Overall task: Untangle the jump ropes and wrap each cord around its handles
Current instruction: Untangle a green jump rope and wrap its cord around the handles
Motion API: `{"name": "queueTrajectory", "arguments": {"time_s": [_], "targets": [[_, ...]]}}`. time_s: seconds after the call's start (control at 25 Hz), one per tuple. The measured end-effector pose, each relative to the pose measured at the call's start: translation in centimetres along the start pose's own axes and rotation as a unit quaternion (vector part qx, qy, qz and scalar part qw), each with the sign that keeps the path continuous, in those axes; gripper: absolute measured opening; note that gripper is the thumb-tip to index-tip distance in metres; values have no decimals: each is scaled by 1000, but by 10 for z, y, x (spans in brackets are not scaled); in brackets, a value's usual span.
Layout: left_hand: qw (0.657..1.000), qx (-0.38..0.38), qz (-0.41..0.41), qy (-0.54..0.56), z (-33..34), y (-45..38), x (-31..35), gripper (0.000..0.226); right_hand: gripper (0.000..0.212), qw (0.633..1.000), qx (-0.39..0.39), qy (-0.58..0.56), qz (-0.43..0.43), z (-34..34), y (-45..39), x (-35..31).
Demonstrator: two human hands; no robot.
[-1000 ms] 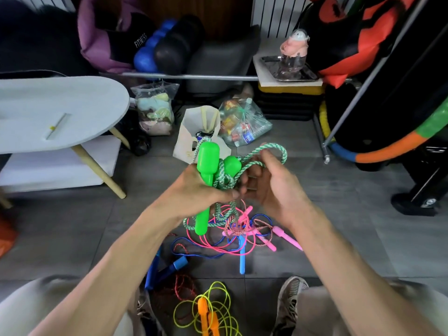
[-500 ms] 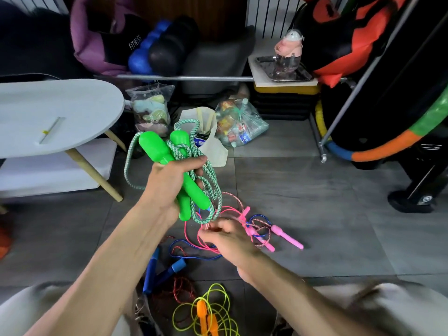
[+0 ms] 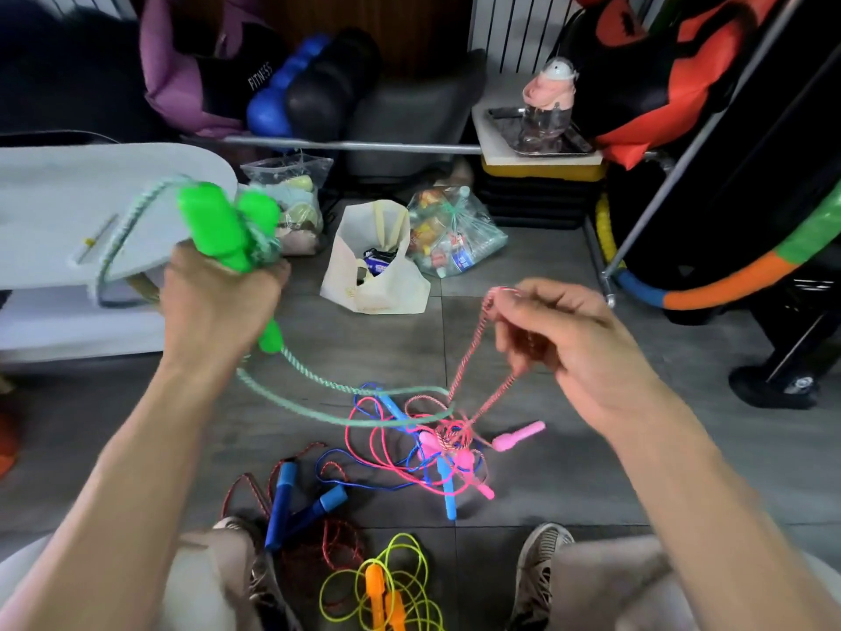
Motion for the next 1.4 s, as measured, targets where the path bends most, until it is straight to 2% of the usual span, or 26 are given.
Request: {"name": "queueTrajectory", "arguments": {"time_s": [0.04, 0.12, 0.2, 0.36, 0.44, 0.52, 0.6, 0.68, 0.72, 0.76, 0.8, 0.84, 0.88, 0.92, 0.96, 1.0, 1.04, 1.08, 1.12, 1.16, 1.24, 1.32, 1.4], "targets": [[996, -54, 28, -63, 4, 8, 6, 12, 19, 999, -29, -23, -5, 0, 0, -3], [966, -248, 64, 35, 27, 40, 20, 18, 23, 996, -85, -27, 19, 6, 1, -1], [914, -382, 67, 121, 47, 75, 33, 25, 27, 992, -118, -9, 33, 14, 1, 5], [856, -483, 59, 177, 71, 107, 33, 20, 27, 967, -198, -157, -20, 18, 5, -9], [837, -521, 54, 156, 76, 104, 25, 19, 30, 966, -155, -200, -56, 6, 4, -22], [843, -526, 88, 68, 77, 93, 14, 19, 30, 966, -17, -241, -98, -20, 2, -35], [882, -457, 114, -18, 76, 73, 5, 21, 29, 921, 139, -333, -144, -65, 5, -48], [924, -375, 80, -2, 67, 55, 1, 18, 33, 874, 226, -398, -161, -105, 7, -54], [931, -357, 46, 58, 63, 51, 1, 18, 36, 878, 270, -373, -133, -121, 5, -51], [927, -349, 9, 140, 59, 48, 3, 16, 39, 894, 327, -296, -84, -132, 3, -45], [911, -349, -20, 219, 55, 47, 6, 15, 38, 912, 378, -156, -36, -137, 1, -38], [892, -353, -35, 278, 51, 48, 10, 17, 29, 914, 405, 33, -11, -133, 0, -33], [877, -359, -38, 317, 49, 48, 13, 19, 9, 897, 394, 200, -18, -119, -3, -32], [864, -369, -32, 340, 46, 51, 17, 20, 17, 888, 333, 316, -40, -92, -7, -29], [856, -378, -24, 352, 44, 53, 21, 16, 40, 902, 218, 367, -58, -63, -10, -21], [851, -388, -17, 354, 43, 57, 24, 13, 51, 938, 84, 332, -51, -32, -11, -10], [849, -399, -9, 347, 42, 61, 27, 11, 50, 963, -44, 266, -17, -3, -8, 2], [848, -409, 0, 336, 42, 65, 30, 11, 38, 967, -146, 210, 14, 20, -6, 14], [850, -415, 7, 325, 42, 67, 32, 13, 21, 960, -191, 203, 18, 33, -5, 21], [853, -417, 9, 313, 42, 68, 33, 15, 10, 961, -184, 206, 12, 37, -7, 23], [875, -414, 12, 251, 43, 65, 30, 16, 15, 978, -96, 181, -25, 26, -16, 14], [902, -414, 36, 113, 47, 61, 22, 16, 17, 997, 34, 54, -52, -1, -22, -8], [908, -416, 47, 16, 51, 57, 13, 12, 19, 975, 195, -89, -63, -43, -24, -27]]}}
Point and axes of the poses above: each hand's wrist, its own y-axis away from the middle knuckle, its own z-axis out of the palm, x = y × z, the point moved 4 cm from there along -y, towards the middle knuckle, and after that the axes turned 8 degrees about -y, right-handed, at the moved point
